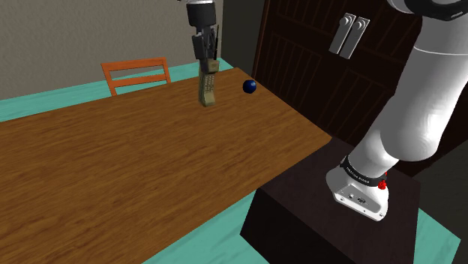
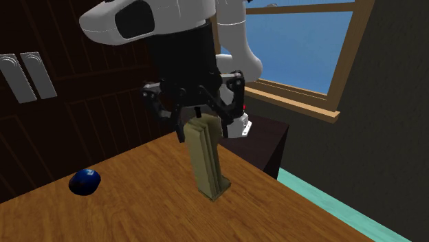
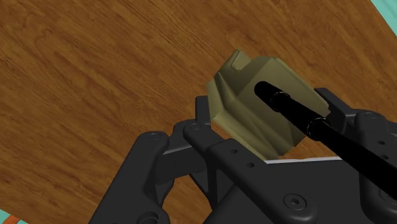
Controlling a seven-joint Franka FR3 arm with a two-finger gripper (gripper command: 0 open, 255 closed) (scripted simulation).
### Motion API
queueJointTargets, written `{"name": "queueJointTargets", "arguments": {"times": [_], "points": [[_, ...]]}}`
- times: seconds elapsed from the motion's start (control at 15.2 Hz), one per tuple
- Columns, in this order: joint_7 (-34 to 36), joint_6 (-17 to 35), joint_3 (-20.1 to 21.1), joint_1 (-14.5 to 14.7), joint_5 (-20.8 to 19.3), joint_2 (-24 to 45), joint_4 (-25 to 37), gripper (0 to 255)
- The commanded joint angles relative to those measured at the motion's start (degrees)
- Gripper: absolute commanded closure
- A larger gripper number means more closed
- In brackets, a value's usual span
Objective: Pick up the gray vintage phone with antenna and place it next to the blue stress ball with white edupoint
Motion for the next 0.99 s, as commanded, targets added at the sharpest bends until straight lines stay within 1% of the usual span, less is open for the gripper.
{"name": "queueJointTargets", "arguments": {"times": [0.0, 0.46, 0.92], "points": [[-2.66, -0.13, -0.84, -1.82, 0.50, -2.98, -2.99, 255], [-11.30, -3.04, -4.46, -7.02, 0.71, -9.41, -6.96, 255], [-20.14, -6.75, -8.69, -11.74, -0.32, -13.05, -7.26, 255]]}}
